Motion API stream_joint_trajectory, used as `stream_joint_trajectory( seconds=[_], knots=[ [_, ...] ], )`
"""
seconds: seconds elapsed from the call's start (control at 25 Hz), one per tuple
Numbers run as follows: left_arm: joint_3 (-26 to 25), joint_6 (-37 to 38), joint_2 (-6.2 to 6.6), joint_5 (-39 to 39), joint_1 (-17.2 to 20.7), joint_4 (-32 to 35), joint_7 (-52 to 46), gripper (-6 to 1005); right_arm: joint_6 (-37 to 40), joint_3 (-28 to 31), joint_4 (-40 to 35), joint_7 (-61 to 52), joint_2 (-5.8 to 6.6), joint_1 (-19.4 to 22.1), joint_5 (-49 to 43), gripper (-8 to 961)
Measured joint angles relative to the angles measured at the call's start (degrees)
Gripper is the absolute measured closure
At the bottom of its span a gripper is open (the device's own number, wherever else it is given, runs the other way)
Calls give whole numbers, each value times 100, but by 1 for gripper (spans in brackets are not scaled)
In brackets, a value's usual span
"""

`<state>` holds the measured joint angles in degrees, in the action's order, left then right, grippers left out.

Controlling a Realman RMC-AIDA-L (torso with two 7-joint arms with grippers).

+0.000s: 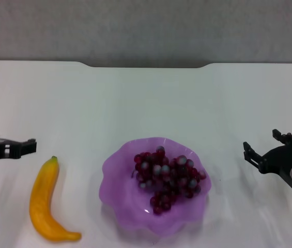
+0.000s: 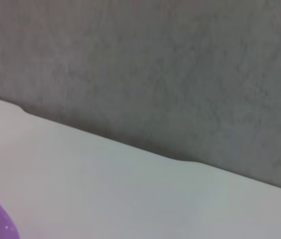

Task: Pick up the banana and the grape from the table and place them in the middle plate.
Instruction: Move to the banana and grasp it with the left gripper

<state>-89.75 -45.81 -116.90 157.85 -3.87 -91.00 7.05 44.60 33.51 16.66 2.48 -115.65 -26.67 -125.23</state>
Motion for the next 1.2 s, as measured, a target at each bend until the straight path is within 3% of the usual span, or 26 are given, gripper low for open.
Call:
stream_joint_trajectory(
  seconds=[0.28, 0.52, 0.88, 1.2],
  knots=[
    [-159, -1765, 11, 654, -537, -440, -599, 112, -22, 1, -4, 0, -1, -5, 14, 103],
    [-16, -2479, 12, 666, -826, -277, -650, 112, -23, -2, -3, 0, -1, -11, 7, 103],
    [127, -2784, 17, 674, -1310, 475, -848, 112, -20, 0, 3, 0, -1, -5, -2, 102],
    [416, -2547, -2, 670, -1487, 863, -1230, 112, -17, 9, 13, 0, -1, -5, -10, 102]
  ],
)
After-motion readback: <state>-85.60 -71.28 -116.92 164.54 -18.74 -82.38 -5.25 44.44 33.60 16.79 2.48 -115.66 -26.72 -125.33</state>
